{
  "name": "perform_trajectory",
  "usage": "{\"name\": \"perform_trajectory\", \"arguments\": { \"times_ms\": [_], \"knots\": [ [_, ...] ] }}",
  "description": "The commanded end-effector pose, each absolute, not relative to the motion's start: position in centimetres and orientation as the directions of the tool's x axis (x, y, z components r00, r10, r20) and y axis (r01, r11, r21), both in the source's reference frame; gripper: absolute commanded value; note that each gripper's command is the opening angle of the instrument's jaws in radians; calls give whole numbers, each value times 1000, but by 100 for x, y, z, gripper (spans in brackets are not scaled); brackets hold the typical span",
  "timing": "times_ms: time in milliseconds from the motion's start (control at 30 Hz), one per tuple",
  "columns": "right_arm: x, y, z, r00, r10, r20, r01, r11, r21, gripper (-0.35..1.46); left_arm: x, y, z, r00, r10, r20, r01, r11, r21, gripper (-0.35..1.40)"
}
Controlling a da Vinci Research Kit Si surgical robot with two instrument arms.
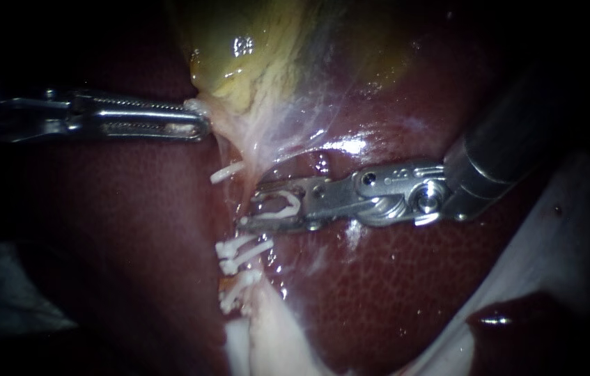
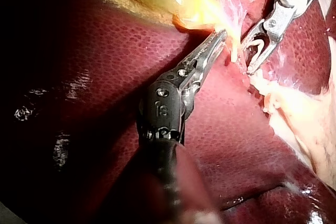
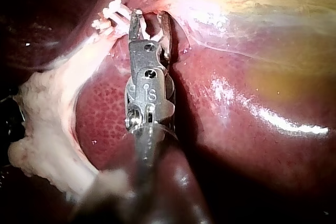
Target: Clipping third clip right tube
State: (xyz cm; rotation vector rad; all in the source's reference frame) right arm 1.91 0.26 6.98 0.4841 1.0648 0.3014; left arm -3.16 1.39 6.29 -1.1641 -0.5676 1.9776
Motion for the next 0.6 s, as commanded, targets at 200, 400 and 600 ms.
{"name": "perform_trajectory", "arguments": {
  "times_ms": [200,400,600],
  "knots": [
    [169,31,688,446,465,-765,5,853,522,25,-314,139,628,-297,789,-537,-386,-614,-688,-35],
    [136,43,670,415,473,-777,33,846,533,36,-313,139,628,-297,789,-537,-386,-614,-689,-35],
    [114,47,661,403,493,-771,76,821,565,37,-312,139,628,-297,789,-537,-386,-614,-689,-35]
  ]
}}
